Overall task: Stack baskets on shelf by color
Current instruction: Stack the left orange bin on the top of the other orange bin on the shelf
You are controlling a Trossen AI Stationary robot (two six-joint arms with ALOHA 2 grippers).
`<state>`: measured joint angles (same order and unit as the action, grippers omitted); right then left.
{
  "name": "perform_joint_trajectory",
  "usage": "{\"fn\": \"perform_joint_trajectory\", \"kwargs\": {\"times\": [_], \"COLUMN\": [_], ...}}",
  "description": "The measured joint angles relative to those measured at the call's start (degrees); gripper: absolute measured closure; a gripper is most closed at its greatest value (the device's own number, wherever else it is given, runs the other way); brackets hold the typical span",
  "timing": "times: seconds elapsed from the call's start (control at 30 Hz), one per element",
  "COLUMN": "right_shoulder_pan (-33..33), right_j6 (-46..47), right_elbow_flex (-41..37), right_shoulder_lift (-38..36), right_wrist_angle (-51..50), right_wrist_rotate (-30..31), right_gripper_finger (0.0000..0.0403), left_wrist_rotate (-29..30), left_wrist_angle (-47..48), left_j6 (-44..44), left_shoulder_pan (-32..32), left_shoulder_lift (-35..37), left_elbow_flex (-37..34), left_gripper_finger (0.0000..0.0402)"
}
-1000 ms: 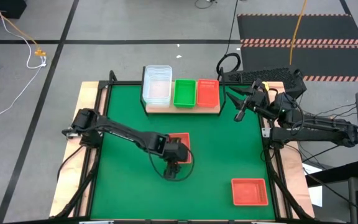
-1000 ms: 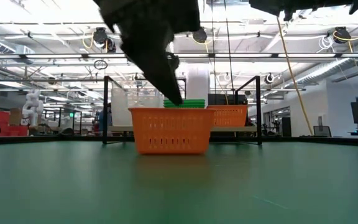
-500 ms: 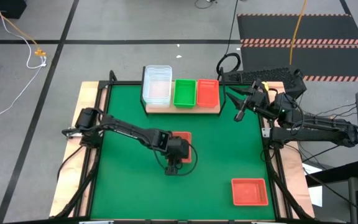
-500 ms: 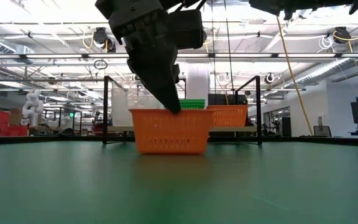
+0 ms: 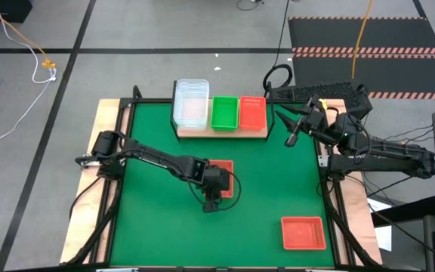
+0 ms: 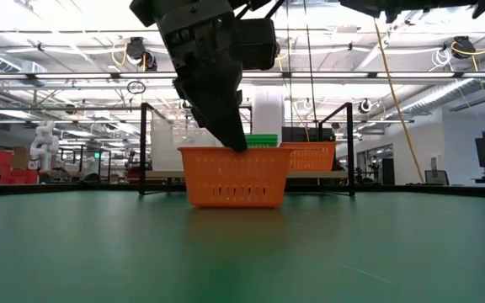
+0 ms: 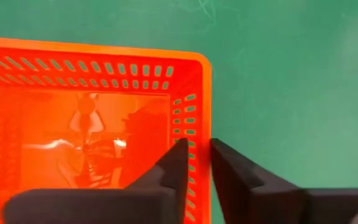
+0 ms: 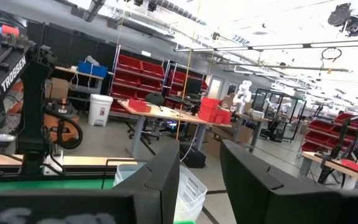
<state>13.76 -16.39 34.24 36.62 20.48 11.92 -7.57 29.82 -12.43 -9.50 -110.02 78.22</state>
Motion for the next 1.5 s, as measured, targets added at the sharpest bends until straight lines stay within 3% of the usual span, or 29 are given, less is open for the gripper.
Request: {"fn": "perform_joint_trajectory", "kwargs": {"times": [0.2,0.3,0.47,0.77,0.9,1.03,1.13,1.3,1.5], "right_shoulder_pan": [0.0,0.0,0.0,0.0,0.0,0.0,0.0,0.0,0.0], "right_j6": [-1.3,-1.5,-1.7,-1.7,-1.7,-1.7,-1.7,-1.8,-1.9], "right_elbow_flex": [0.0,0.0,0.0,0.0,0.0,0.0,0.0,0.0,0.0], "right_shoulder_lift": [0.0,0.0,0.0,0.0,0.0,0.0,-0.1,-0.6,-0.8], "right_wrist_angle": [0.7,0.7,0.7,0.9,1.1,1.1,1.1,0.4,0.2], "right_wrist_rotate": [0.0,0.0,0.0,0.0,0.0,0.0,0.0,0.0,0.0], "right_gripper_finger": [0.0291,0.0291,0.0291,0.0291,0.0291,0.0291,0.0291,0.0291,0.0291], "left_wrist_rotate": [3.8,4.5,2.2,1.9,1.9,3.1,7.9,26.7,26.5], "left_wrist_angle": [-0.2,-0.1,0.5,1.0,4.7,7.9,10.2,9.7,-4.9], "left_j6": [0.5,1.5,0.5,4.6,7.5,16.1,23.7,37.4,40.5], "left_shoulder_pan": [-0.8,-1.2,-1.5,-1.3,-1.0,-1.1,-1.1,1.4,12.0], "left_shoulder_lift": [0.0,0.0,-2.1,-1.0,1.1,2.6,3.8,3.7,2.3], "left_elbow_flex": [0.0,0.0,-0.1,0.3,3.9,10.8,16.9,24.2,24.2], "left_gripper_finger": [0.0252,0.0239,0.0274,0.0385,0.0389,0.0392,0.0394,0.0394,0.0391]}}
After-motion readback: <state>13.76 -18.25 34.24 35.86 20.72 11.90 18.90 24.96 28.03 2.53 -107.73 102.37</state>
